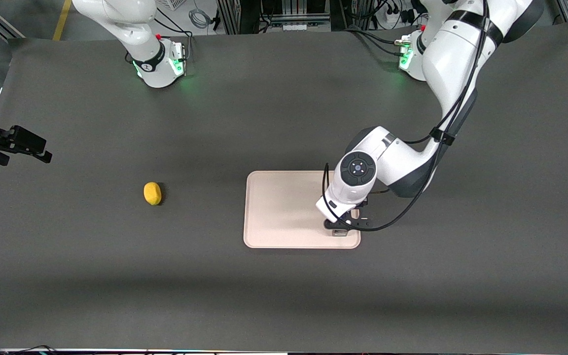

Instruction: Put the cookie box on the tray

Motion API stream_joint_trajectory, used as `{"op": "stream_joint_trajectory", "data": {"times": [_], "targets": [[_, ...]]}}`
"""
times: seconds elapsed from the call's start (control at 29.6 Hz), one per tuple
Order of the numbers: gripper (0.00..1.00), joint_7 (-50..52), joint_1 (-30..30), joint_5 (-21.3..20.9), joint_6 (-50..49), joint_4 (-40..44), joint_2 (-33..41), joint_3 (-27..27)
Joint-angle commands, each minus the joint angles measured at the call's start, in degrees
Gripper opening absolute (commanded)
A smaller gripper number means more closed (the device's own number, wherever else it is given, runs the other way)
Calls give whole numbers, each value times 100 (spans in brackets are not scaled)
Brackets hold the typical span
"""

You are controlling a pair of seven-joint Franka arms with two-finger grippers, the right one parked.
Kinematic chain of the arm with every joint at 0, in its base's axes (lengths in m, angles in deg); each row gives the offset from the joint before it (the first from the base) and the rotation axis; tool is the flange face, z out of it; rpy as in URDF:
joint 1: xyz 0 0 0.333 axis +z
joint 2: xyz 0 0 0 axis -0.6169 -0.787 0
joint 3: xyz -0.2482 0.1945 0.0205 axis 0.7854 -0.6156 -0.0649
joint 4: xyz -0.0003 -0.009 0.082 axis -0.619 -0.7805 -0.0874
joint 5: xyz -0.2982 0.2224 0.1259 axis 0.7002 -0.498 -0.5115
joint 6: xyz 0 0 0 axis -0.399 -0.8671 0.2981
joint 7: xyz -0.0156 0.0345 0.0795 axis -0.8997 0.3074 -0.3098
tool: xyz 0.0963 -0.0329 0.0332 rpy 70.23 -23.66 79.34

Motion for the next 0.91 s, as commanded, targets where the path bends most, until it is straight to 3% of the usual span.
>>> {"op": "stream_joint_trajectory", "data": {"times": [0.0,0.07,0.14,0.88], "targets": [[68,-19,-3,-89,-64,75,-20,13],[88,-19,-3,-89,-47,67,-20,13],[100,-19,-3,-89,-47,67,-29,13],[100,-36,102,121,-152,137,251,101]]}}
